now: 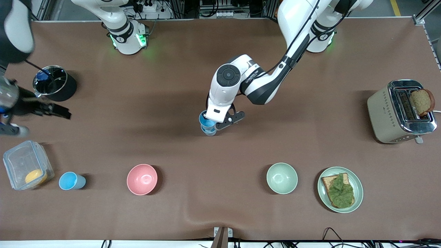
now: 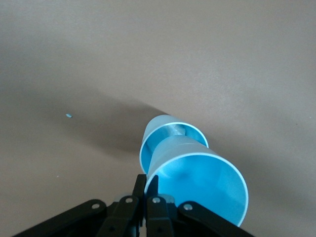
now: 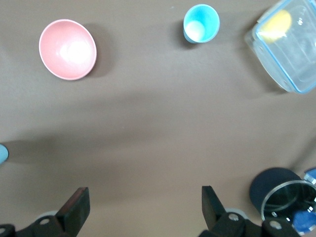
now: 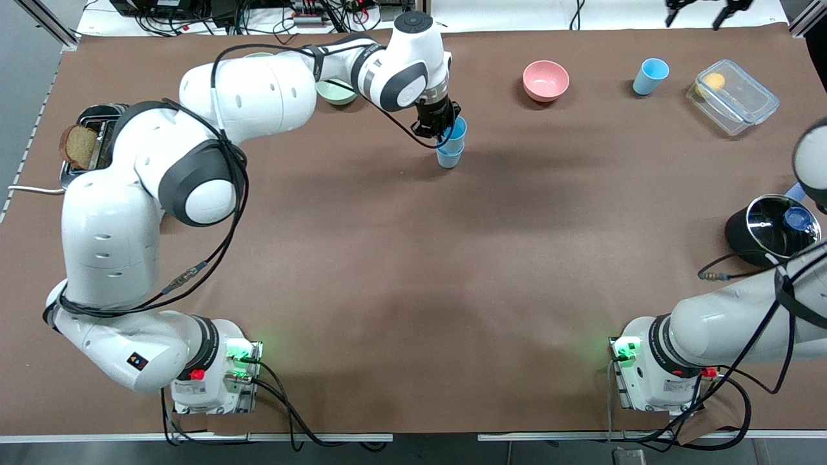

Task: Stack blue cups with both arms
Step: 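Lower the left gripper's cup into the placed cup and open the gripper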

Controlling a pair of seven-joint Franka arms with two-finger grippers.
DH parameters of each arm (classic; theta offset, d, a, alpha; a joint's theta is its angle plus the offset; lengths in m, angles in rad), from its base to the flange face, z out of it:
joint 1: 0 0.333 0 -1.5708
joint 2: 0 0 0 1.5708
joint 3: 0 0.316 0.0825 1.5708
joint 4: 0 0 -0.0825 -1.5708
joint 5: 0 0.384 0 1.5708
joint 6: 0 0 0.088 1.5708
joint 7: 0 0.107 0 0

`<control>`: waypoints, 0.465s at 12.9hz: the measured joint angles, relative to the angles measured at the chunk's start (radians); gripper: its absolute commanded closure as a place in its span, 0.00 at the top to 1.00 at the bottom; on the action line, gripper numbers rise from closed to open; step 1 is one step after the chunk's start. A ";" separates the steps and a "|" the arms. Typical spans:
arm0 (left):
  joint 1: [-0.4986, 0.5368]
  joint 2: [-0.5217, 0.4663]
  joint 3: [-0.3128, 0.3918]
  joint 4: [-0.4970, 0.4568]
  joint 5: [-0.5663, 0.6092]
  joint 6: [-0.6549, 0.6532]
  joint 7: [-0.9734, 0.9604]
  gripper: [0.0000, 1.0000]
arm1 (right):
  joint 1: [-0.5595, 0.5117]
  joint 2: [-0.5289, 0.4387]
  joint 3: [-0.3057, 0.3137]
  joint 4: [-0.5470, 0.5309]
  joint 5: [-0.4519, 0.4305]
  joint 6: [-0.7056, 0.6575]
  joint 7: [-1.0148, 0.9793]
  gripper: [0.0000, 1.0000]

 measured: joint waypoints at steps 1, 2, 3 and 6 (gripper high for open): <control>0.000 0.005 0.001 0.001 0.008 0.005 0.000 0.60 | -0.008 -0.035 -0.001 -0.018 -0.003 -0.019 -0.007 1.00; 0.001 0.008 0.003 0.002 0.017 0.006 0.000 1.00 | -0.012 -0.063 -0.006 -0.029 -0.008 -0.027 -0.010 1.00; 0.001 0.008 0.005 0.004 0.027 0.008 0.000 1.00 | -0.012 -0.085 -0.014 -0.032 -0.009 -0.031 -0.013 1.00; 0.011 -0.008 0.012 0.036 0.069 0.013 0.000 1.00 | -0.012 -0.108 -0.025 -0.035 -0.009 -0.032 -0.020 1.00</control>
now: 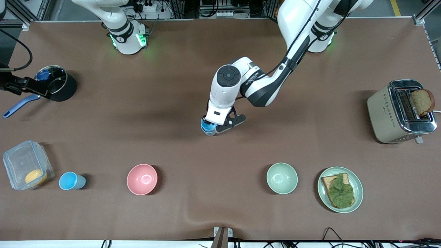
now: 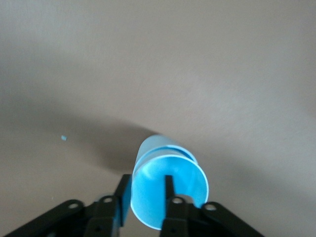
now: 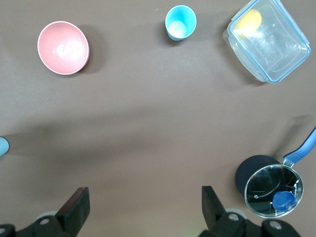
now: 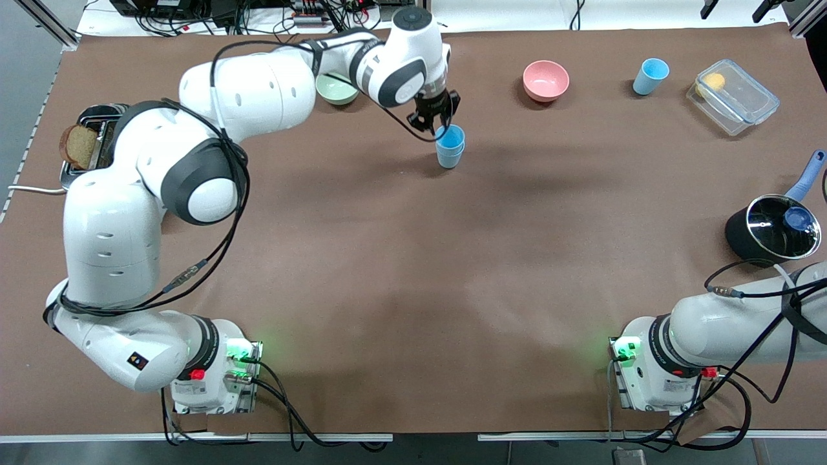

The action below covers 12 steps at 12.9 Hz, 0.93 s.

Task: Stack blue cups with both arms

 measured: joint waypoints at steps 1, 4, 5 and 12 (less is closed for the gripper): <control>0.019 -0.026 0.004 0.012 0.010 -0.001 0.000 1.00 | 0.000 0.000 0.001 -0.003 0.000 0.001 -0.001 1.00; 0.146 -0.184 0.010 0.024 0.085 -0.166 0.059 1.00 | 0.004 0.000 0.004 -0.011 0.000 0.004 -0.002 1.00; 0.193 -0.243 0.010 0.025 0.118 -0.251 0.128 1.00 | 0.004 0.000 0.004 -0.011 0.000 0.005 -0.002 1.00; 0.527 -0.472 0.009 0.006 0.131 -0.535 0.743 1.00 | 0.005 -0.001 0.005 -0.010 0.000 0.013 -0.002 1.00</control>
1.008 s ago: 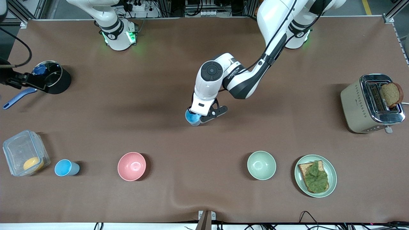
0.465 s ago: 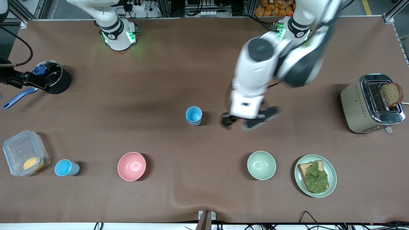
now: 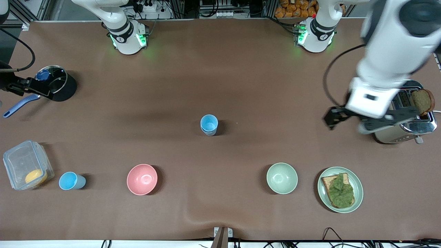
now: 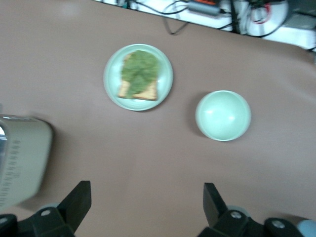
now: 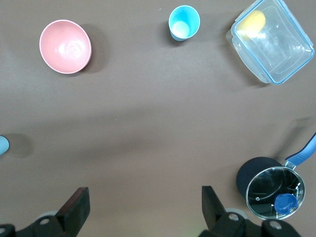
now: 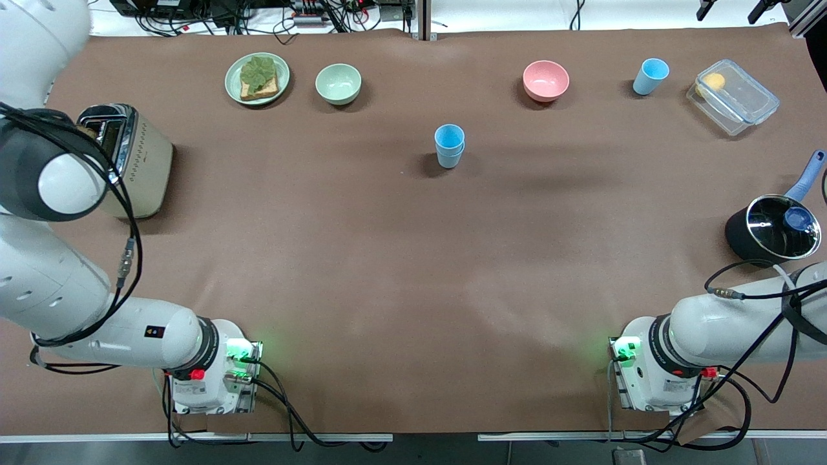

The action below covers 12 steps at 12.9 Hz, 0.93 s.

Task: Stack blue cups with both arms

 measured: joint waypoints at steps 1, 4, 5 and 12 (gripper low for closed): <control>0.030 -0.009 0.000 -0.005 -0.008 -0.004 0.047 1.00 | 0.000 0.000 0.000 0.000 0.000 0.002 0.000 1.00; 0.078 -0.052 0.009 -0.029 -0.036 -0.018 0.231 1.00 | 0.000 0.000 0.000 0.001 0.000 0.004 0.000 1.00; 0.078 -0.070 0.026 -0.038 -0.046 -0.033 0.279 1.00 | 0.000 -0.001 0.000 0.001 0.000 0.004 0.000 1.00; 0.082 -0.148 0.113 -0.117 -0.125 -0.058 0.468 1.00 | 0.000 -0.001 0.003 0.002 0.000 0.005 0.000 1.00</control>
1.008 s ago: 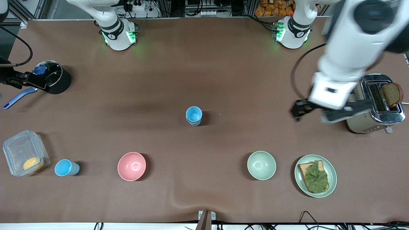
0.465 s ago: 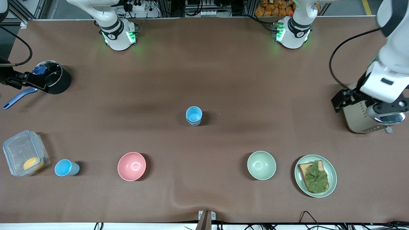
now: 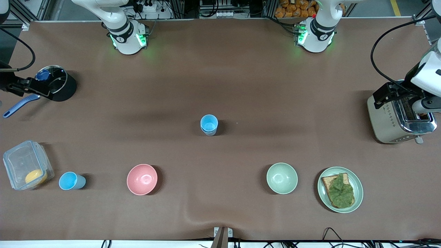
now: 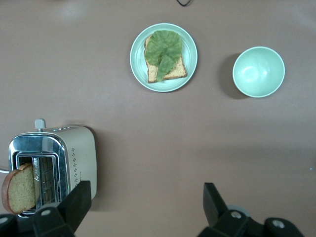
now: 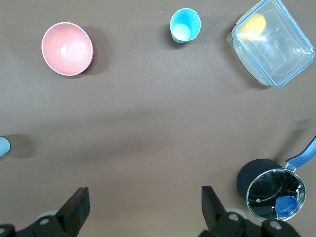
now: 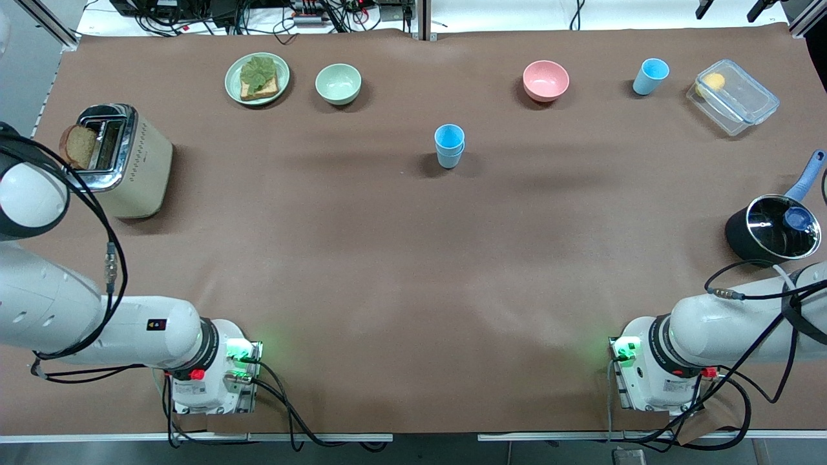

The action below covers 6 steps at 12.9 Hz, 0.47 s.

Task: Stack blue cups with both arms

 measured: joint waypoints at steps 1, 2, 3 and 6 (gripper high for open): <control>0.000 0.000 0.000 -0.003 0.000 -0.001 0.004 1.00 | 0.000 0.000 0.000 0.000 0.000 0.000 0.000 1.00; 0.001 0.000 0.000 -0.004 -0.002 -0.001 0.005 1.00 | 0.000 0.000 0.001 0.000 0.000 0.000 0.000 1.00; 0.004 -0.001 0.001 -0.004 -0.017 -0.001 0.005 1.00 | 0.000 0.000 0.001 0.000 0.000 0.000 0.000 1.00; 0.017 -0.006 0.028 -0.004 -0.083 -0.003 0.006 1.00 | 0.000 0.000 0.002 0.000 0.000 0.000 0.000 1.00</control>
